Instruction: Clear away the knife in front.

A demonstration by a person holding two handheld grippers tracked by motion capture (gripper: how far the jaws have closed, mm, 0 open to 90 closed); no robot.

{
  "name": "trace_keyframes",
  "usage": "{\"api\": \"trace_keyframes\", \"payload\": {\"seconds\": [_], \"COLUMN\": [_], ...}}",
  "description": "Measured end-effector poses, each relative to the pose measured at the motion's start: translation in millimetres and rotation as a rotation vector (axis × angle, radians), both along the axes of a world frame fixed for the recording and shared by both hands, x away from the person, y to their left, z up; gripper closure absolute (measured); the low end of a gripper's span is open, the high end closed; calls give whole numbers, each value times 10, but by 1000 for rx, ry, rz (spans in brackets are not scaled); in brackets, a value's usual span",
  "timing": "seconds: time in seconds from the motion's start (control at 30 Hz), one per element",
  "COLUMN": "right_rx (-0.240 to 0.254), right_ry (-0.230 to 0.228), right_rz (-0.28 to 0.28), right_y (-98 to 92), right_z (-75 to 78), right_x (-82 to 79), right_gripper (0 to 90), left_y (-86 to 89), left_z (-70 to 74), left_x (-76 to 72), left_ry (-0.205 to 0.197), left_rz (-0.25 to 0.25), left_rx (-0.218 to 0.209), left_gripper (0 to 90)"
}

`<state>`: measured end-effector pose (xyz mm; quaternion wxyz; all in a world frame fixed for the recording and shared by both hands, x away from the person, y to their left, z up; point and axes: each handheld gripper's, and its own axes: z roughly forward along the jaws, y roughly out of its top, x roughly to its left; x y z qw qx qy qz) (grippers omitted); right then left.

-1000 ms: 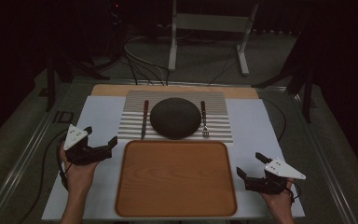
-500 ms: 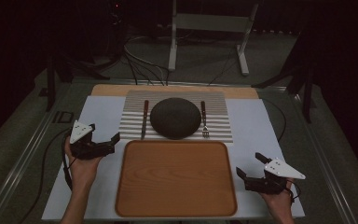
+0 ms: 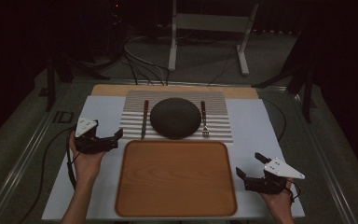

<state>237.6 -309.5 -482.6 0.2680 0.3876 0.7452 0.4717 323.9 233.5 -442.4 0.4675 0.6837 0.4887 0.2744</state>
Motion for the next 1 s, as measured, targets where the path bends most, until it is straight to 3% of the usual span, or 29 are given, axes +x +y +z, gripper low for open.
{"api": "trace_keyframes", "payload": {"seconds": [0.33, 1.0], "right_rx": [-4, -5], "right_ry": [2, 3], "right_rz": [2, 3], "right_y": [6, 2], "right_z": [-4, -5], "right_x": [4, 7], "right_gripper": [78, 78], "left_y": [-25, -158], "left_z": [19, 21], "left_x": [77, 253], "left_ry": [-2, 1], "left_rz": [3, -3], "left_rx": [-8, 24], "left_gripper": [2, 3]}}
